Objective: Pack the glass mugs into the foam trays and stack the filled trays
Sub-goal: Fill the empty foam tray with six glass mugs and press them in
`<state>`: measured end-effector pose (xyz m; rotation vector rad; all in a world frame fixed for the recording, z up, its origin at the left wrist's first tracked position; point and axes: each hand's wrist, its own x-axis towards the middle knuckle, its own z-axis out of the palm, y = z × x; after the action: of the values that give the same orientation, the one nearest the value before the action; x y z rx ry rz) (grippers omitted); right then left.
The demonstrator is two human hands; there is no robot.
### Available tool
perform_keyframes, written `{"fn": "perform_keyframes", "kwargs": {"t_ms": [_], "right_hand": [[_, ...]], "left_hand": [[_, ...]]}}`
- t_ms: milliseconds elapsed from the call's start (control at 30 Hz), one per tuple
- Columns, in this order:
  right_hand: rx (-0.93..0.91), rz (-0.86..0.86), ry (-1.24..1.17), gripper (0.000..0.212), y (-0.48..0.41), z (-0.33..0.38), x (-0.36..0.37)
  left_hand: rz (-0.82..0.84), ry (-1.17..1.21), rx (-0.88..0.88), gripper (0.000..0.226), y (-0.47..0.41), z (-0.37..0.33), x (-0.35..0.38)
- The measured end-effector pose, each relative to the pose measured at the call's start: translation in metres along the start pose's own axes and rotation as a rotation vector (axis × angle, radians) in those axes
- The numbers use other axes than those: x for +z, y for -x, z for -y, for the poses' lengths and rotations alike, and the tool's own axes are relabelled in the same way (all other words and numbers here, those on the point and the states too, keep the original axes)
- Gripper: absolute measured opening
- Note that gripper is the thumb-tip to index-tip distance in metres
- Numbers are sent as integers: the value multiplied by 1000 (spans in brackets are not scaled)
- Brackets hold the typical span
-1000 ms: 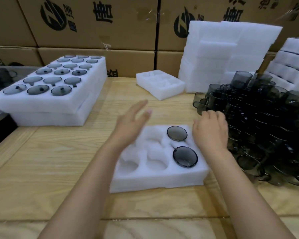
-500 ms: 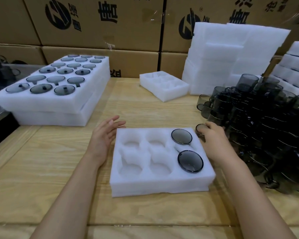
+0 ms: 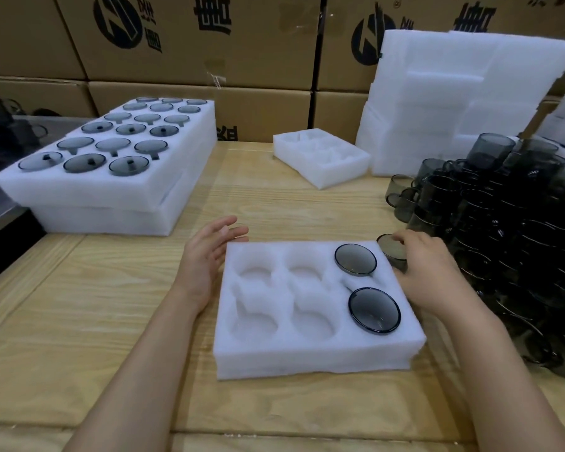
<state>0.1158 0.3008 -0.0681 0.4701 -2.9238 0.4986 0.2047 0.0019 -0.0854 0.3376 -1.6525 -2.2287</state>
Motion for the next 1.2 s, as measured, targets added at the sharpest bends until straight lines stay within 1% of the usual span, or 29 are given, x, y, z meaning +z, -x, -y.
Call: {"fn": "perform_keyframes", "kwargs": {"t_ms": [67, 133, 200, 300, 367, 433, 500, 533, 600, 667, 933, 1000, 1100, 1200], "right_hand": [[38, -9, 15, 72, -2, 3, -4], [86, -9, -6, 78, -1, 6, -9], [120, -43, -25, 74, 1, 11, -16], [164, -183, -113, 64, 2, 23, -36], [115, -232, -169, 62, -3, 38, -52], [8, -187, -269, 54, -8, 60, -64], [-63, -35, -393, 42, -12, 85, -67], [-90, 44, -400, 39, -13, 96, -64], [-136, 145, -308, 37, -18, 111, -55], [-154, 181, -255, 39, -21, 119, -44], [-195, 168, -135, 44, -20, 116, -29], [-221, 137, -19, 47, -18, 119, -26], [-319, 80, 200, 47, -13, 124, -17], [-404, 133, 304, 55, -10, 121, -5]], "left_hand": [[2, 3, -6, 41, 0, 0, 0], [13, 6, -8, 41, -1, 1, -1], [53, 11, -9, 40, -1, 3, 0], [148, -23, -16, 40, 1, 4, 1], [193, -71, -32, 39, 2, 4, 2], [208, -97, -47, 38, 1, 4, 2], [209, -90, -61, 36, 0, 3, 2], [208, -73, -70, 34, 0, 3, 2], [203, -52, -80, 27, -1, 4, 5], [189, -62, -71, 28, -1, 5, 7], [184, -59, -47, 25, -2, 6, 9], [182, -59, -48, 24, -1, 6, 10], [184, -65, -55, 22, 0, 4, 10], [181, -64, -62, 23, 1, 3, 11]]}}
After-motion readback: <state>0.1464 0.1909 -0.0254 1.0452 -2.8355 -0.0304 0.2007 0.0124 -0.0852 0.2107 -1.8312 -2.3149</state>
